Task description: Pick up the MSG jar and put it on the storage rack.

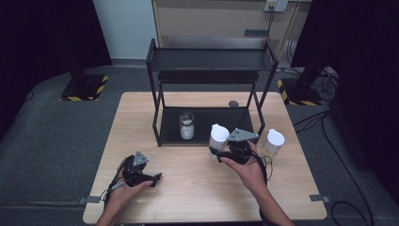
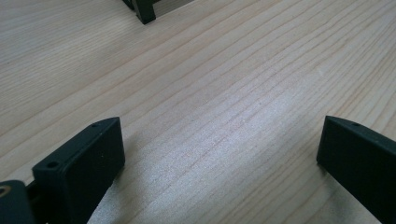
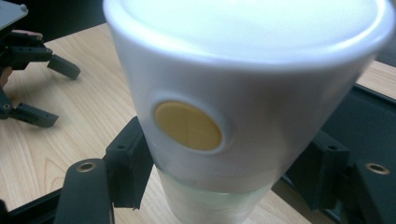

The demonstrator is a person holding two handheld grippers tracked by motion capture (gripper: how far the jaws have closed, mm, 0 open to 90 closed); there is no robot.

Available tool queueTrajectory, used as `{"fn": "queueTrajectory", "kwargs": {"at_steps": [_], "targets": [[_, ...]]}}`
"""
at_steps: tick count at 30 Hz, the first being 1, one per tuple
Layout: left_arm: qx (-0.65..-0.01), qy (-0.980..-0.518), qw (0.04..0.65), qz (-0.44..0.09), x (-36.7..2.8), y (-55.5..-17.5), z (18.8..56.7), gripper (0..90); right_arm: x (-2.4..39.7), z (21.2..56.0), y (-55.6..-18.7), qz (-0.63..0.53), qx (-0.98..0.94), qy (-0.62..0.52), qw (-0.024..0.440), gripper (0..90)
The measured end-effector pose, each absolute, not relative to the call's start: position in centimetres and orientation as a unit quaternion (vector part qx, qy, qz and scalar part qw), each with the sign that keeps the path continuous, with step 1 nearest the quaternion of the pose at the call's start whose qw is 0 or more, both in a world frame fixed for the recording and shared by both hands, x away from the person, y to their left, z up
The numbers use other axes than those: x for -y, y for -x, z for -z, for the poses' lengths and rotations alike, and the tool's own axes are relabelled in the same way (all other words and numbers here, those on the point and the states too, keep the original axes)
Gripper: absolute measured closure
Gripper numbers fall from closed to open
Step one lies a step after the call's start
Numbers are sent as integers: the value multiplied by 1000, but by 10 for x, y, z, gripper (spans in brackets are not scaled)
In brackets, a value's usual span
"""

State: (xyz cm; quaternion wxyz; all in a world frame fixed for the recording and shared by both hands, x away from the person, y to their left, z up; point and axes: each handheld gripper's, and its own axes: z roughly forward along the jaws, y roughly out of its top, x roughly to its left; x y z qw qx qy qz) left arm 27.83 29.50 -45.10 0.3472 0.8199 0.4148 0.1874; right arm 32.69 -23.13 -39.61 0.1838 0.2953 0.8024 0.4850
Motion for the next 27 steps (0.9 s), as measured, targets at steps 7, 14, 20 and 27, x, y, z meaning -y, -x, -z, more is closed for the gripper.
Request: {"fn": "queueTrajectory", "kwargs": {"at_steps": [7,14,20,27], "targets": [[-417,-819,347,-189,-294,-278,451,0,229,394,-332,-484,-800,-301,187,316],[-418,-818,347,-189,-294,-277,451,0,225,392,-337,-480,-801,-305,188,316],[-418,-818,347,-190,-293,-277,451,0,221,390,-342,-480,-800,-307,190,316],[-419,-817,347,-190,-293,-277,451,0,216,390,-347,-477,-799,-310,194,316]]}}
